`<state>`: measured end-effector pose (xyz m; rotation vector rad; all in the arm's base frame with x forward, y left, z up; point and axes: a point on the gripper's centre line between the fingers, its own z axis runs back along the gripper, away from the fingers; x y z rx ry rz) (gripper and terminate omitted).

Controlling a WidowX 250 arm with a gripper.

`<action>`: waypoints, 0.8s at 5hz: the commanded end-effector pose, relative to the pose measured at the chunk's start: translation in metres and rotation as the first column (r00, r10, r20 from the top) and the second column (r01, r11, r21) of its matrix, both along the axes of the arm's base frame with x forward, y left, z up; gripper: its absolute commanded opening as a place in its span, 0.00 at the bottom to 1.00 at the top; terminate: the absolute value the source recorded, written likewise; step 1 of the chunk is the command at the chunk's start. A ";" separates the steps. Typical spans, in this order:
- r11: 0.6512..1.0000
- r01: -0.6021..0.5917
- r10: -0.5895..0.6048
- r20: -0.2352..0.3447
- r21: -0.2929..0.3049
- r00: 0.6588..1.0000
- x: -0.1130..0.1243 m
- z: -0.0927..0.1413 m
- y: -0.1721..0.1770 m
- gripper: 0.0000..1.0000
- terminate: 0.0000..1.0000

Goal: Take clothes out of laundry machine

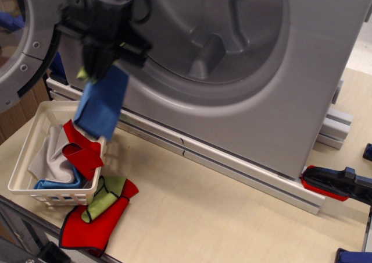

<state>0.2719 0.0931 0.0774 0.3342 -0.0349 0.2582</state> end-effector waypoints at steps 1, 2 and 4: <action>0.981 -0.193 0.191 -0.094 -0.009 0.977 -0.040 -0.050 0.012 0.00 0.00; 0.962 -0.262 0.260 -0.038 -0.071 0.965 -0.049 -0.068 0.023 0.00 0.00; 0.865 -0.413 0.451 0.081 -0.285 0.889 -0.058 -0.085 0.046 0.00 0.00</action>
